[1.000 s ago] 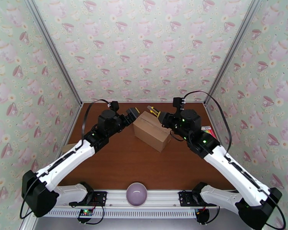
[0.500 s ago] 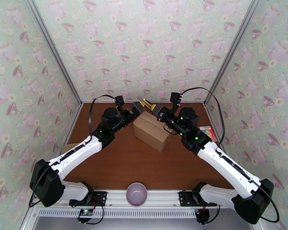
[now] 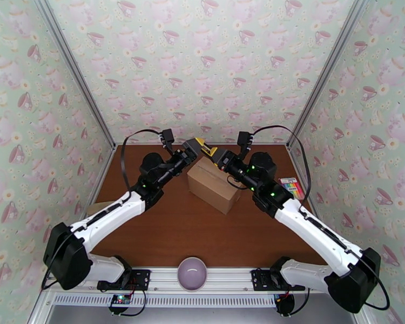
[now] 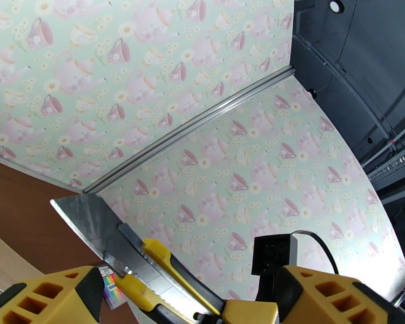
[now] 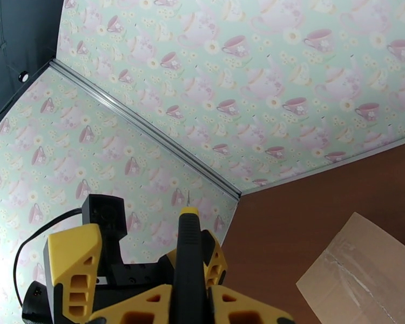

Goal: Unpack the express box

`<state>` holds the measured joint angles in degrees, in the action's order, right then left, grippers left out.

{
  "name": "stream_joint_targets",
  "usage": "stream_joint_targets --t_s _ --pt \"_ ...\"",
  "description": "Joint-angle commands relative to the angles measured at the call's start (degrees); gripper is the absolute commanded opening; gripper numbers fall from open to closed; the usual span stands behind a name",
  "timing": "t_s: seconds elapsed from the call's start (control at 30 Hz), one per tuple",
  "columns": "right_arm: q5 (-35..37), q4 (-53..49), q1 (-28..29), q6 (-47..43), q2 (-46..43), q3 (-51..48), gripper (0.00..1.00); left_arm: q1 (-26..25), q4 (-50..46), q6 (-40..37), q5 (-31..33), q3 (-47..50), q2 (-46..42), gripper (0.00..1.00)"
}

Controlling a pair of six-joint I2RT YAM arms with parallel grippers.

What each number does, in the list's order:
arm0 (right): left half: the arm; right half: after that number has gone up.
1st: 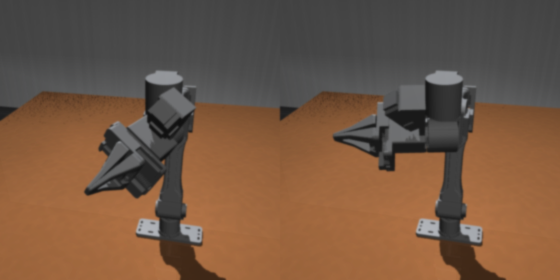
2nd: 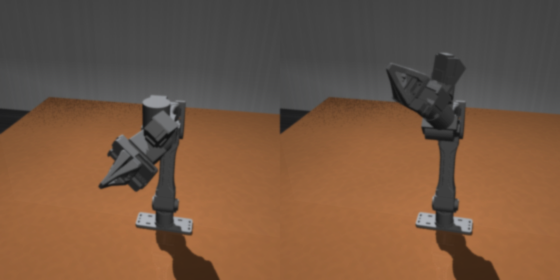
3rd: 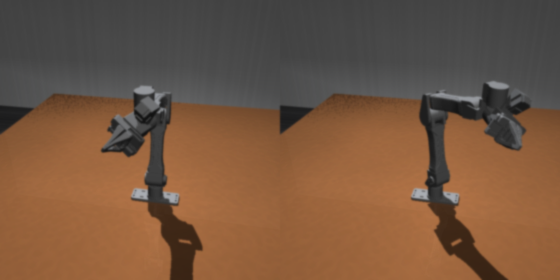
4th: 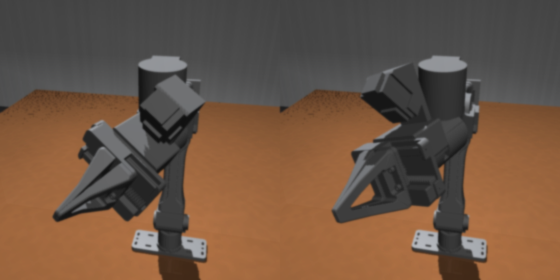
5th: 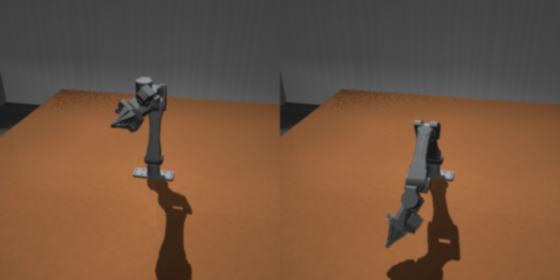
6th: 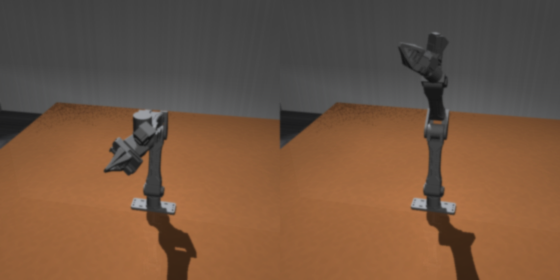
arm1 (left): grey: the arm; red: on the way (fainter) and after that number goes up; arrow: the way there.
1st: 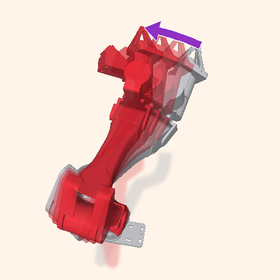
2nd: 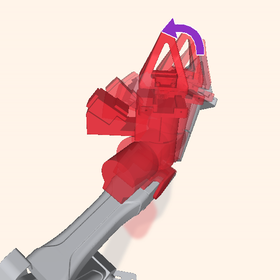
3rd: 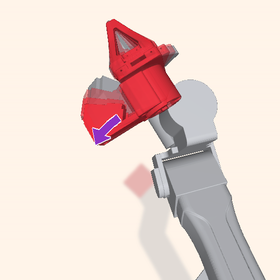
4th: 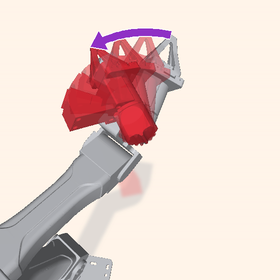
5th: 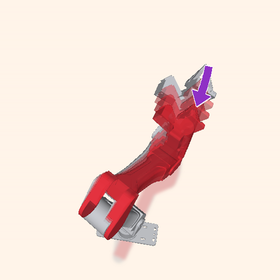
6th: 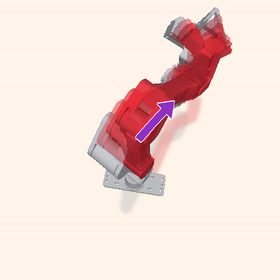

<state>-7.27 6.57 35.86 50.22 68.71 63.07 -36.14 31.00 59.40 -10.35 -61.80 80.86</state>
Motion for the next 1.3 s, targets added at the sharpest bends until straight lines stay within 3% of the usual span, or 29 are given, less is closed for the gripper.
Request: stream_joint_targets --t_s 0.0,0.43,0.93,1.0,1.2,1.27 --pt "-1.65 3.98 -0.48 2.46 0.09 -0.79 0.00 -0.34 2.38 -0.42 -1.26 -0.64 1.79 0.85" --pt "-3.54 4.90 -0.53 4.38 0.41 -1.49 0.00 -0.74 3.46 -0.16 -0.55 -1.52 3.67 0.71" --pt "-4.16 5.21 -0.57 4.93 1.30 -1.59 0.00 -0.95 3.63 0.55 -0.53 -2.27 5.00 0.42" --pt "-4.42 5.38 -0.55 5.12 1.51 -1.55 0.00 -1.00 3.41 0.63 -0.55 -2.20 5.09 0.35" --pt "-4.77 5.78 -0.59 5.57 1.67 -1.67 0.00 -1.07 1.97 0.67 -0.20 -2.21 5.10 0.01" --pt "-4.86 5.92 -0.55 5.65 1.78 -1.57 0.00 -0.99 1.46 0.63 -0.02 -2.34 5.02 0.00"
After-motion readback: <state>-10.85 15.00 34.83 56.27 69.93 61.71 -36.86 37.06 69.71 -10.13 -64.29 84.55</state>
